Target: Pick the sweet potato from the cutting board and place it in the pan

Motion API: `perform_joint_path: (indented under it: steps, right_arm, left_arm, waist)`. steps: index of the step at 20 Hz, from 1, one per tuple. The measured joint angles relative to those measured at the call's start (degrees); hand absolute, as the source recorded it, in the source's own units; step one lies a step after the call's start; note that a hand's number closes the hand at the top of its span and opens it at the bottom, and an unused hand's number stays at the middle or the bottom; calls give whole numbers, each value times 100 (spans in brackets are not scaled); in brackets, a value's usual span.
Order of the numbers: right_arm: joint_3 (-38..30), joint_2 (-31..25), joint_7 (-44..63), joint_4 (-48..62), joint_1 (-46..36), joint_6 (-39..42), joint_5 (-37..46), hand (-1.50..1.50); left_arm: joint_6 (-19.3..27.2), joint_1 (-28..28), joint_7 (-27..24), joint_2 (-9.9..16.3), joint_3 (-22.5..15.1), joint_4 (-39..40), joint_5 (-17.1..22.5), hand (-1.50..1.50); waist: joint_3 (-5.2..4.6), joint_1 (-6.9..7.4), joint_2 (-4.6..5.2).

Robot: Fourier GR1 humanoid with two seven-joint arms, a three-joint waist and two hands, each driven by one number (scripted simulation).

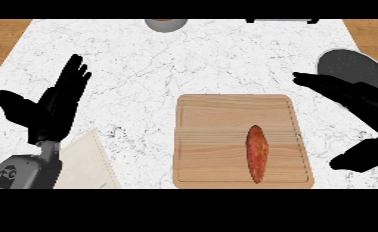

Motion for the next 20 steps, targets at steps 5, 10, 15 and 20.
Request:
perform_joint_path:
  steps: [5, 10, 15, 20]
  right_arm:
    - [812, -44, 706, -5, -322, 743, 440, -150]
    - [1134, 80, 1205, -475, -236, 1316, 689, -150]
    - [1406, 182, 1454, -810, -263, 1536, 1313, -150]
    - [1565, 364, 1771, -1159, -210, 1676, 1933, -150]
  left_arm:
    - [-67, -138, 92, 11, 65, 95, -6, 0]
    - [-91, -17, 13, -99, 143, 88, -140, 0]
    - [-121, -42, 95, -199, 213, 67, -229, 0]
    - [-129, 49, 118, -336, 217, -44, -391, 0]
  waist:
    - [-2, -2, 6]
    - [3, -67, -8]
    - [5, -84, -10]
    - [6, -91, -12]
